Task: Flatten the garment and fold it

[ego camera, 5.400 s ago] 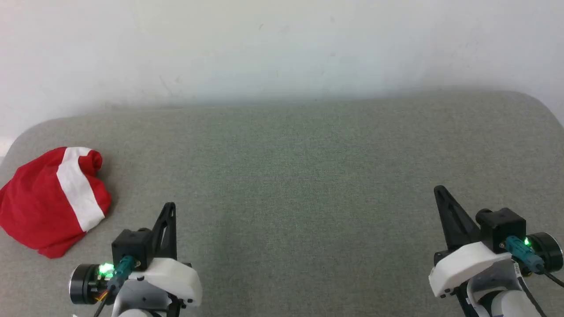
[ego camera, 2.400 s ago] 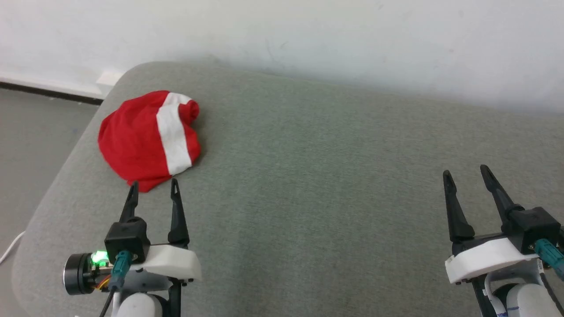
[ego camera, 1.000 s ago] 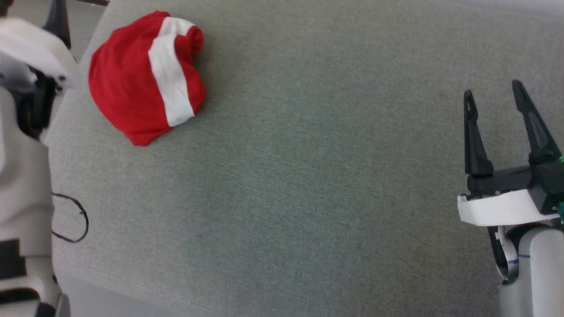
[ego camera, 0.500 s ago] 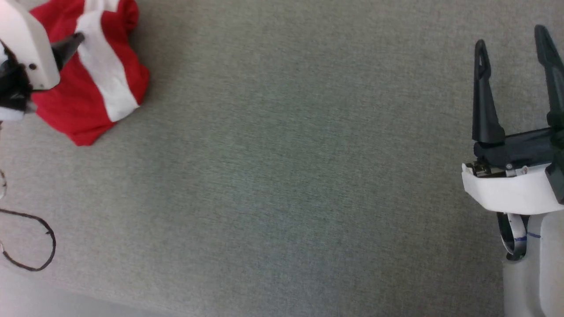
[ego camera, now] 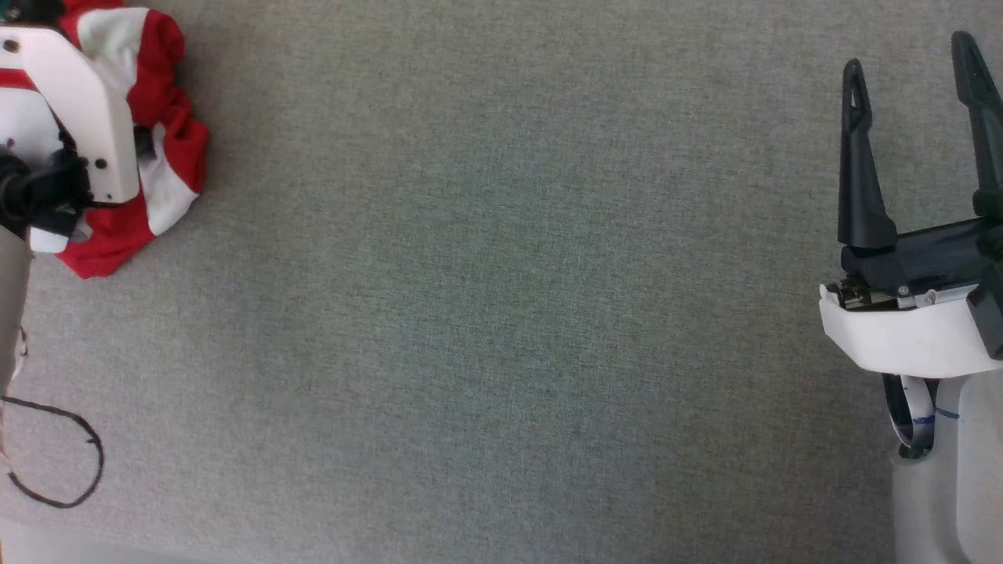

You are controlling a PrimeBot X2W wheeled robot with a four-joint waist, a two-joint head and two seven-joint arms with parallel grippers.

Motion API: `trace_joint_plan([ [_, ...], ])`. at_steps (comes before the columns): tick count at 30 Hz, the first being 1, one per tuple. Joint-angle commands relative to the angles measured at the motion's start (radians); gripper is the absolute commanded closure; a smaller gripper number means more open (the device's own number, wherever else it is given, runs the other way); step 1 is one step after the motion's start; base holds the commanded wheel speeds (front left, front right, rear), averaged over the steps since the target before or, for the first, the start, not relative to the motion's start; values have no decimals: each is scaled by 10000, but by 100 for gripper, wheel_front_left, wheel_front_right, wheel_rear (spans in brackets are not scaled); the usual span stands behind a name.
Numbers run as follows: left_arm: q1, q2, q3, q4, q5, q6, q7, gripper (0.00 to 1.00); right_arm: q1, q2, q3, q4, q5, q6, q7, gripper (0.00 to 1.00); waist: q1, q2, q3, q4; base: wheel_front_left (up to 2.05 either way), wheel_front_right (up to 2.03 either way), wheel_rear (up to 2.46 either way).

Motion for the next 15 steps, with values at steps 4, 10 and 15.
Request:
trace_joint_plan([
  [4, -3, 73, -695, 42, 114, -66, -441, 100, 169, 5, -110, 138, 162, -21, -51, 0, 1, 0, -742, 231, 0, 0, 0],
  [10, -818, 665, -1517, -551, 526, -67, -1783, 100, 625, 5, -157, 314, 549, -21, -51, 0, 1, 0, -1820, 356, 0, 0, 0],
  [15, -1579, 938, -2379, -1234, 776, -67, -2441, 100, 993, 5, -280, 376, 887, -21, -51, 0, 1, 0, -2573, 213, 0, 0, 0],
])
